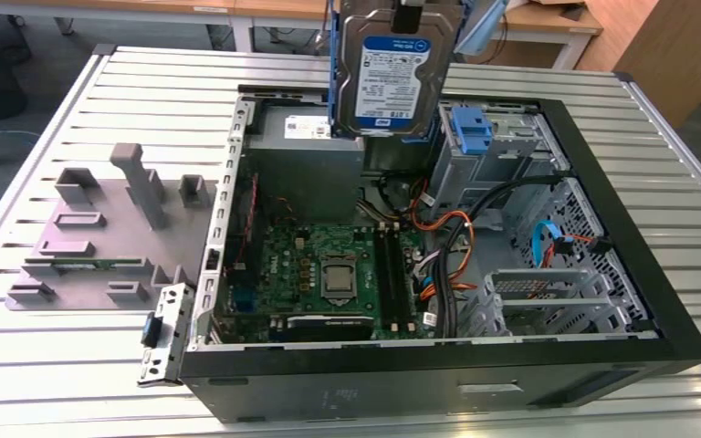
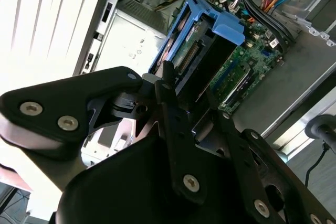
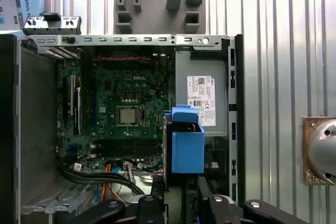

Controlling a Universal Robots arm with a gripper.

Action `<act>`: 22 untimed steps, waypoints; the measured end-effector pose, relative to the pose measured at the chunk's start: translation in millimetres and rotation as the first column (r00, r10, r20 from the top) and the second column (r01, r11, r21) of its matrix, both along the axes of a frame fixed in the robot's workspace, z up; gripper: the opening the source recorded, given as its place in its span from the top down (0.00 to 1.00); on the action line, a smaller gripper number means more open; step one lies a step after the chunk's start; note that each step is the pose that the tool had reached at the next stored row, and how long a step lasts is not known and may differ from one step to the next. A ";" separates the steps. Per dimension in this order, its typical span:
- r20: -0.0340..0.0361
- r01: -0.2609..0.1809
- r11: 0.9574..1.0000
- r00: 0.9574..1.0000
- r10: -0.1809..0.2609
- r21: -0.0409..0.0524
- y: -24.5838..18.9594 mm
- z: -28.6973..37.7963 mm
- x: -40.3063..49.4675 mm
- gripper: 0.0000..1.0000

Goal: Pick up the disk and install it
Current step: 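Pick up the disk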

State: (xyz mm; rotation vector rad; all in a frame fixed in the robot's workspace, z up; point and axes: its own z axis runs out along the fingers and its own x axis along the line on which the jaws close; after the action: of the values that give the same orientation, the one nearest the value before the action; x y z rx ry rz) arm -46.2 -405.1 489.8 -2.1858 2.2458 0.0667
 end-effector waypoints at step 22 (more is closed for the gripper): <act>0.000 0.000 1.000 1.000 0.000 -0.017 -24.3 0.0 1.7 0.65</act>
State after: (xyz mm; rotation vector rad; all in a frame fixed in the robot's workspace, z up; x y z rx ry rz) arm -44.5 -429.3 489.8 -2.1942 2.2548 0.0475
